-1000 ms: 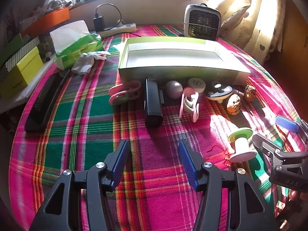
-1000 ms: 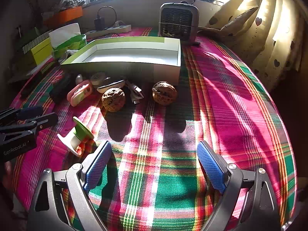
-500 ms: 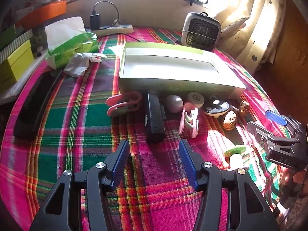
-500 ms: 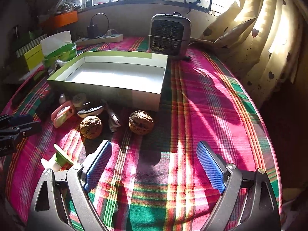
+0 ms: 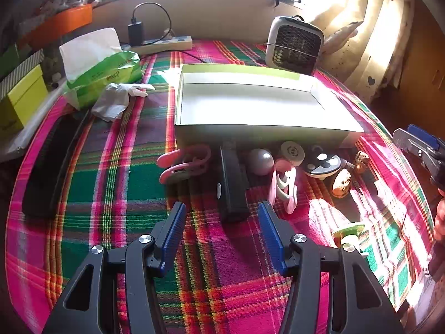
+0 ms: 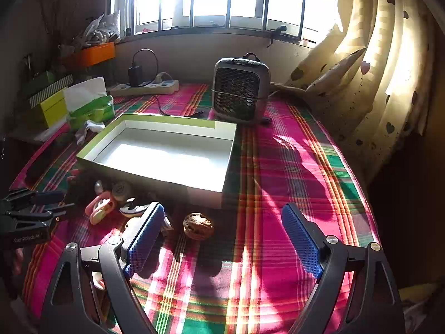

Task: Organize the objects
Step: 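Move the left tool toward the black flashlight while the right tool approaches a walnut, then close the left tool on the black flashlight while the right tool closes on the walnut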

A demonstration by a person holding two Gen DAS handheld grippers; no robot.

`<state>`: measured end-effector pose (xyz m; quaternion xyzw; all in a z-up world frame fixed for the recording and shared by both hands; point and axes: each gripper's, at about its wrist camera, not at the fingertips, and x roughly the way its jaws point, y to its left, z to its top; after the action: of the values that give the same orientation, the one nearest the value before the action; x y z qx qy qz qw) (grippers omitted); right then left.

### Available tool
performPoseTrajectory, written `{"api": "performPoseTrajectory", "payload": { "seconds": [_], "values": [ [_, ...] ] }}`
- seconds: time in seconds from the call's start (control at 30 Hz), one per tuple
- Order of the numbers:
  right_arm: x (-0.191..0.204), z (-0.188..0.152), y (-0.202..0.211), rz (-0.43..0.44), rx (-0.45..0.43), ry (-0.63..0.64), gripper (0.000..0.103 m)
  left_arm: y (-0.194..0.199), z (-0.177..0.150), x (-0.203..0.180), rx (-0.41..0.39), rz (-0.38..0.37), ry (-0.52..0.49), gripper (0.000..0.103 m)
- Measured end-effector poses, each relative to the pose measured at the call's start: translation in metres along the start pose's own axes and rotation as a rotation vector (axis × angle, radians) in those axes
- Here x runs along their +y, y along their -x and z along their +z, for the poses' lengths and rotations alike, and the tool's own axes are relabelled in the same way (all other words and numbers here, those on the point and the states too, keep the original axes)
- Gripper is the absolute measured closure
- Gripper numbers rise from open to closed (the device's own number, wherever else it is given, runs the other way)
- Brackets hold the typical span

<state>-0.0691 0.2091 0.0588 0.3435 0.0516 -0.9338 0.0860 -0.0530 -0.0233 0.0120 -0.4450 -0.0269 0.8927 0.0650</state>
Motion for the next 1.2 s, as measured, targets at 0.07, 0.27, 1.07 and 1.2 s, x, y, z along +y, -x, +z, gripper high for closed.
{"api": "performPoseTrajectory", "payload": {
  "seconds": [0.07,0.27,1.07,1.2],
  "values": [
    [-0.006,0.008,-0.002,-0.006,0.002,0.005,0.016,-0.001,0.001,-0.001,0.006,-0.005,0.001,0.051],
    [-0.007,-0.010,-0.030,0.057,0.099,0.014,0.016,-0.007,0.002,-0.001,0.008,0.007,-0.007,0.051],
    [0.010,-0.027,-0.066,0.110,0.190,0.027,0.048,-0.025,0.021,-0.002,-0.016,0.025,-0.017,0.052],
    [0.013,-0.026,-0.067,0.100,0.189,0.033,0.055,-0.028,0.025,-0.002,-0.017,0.018,-0.010,0.058]
  ]
}}
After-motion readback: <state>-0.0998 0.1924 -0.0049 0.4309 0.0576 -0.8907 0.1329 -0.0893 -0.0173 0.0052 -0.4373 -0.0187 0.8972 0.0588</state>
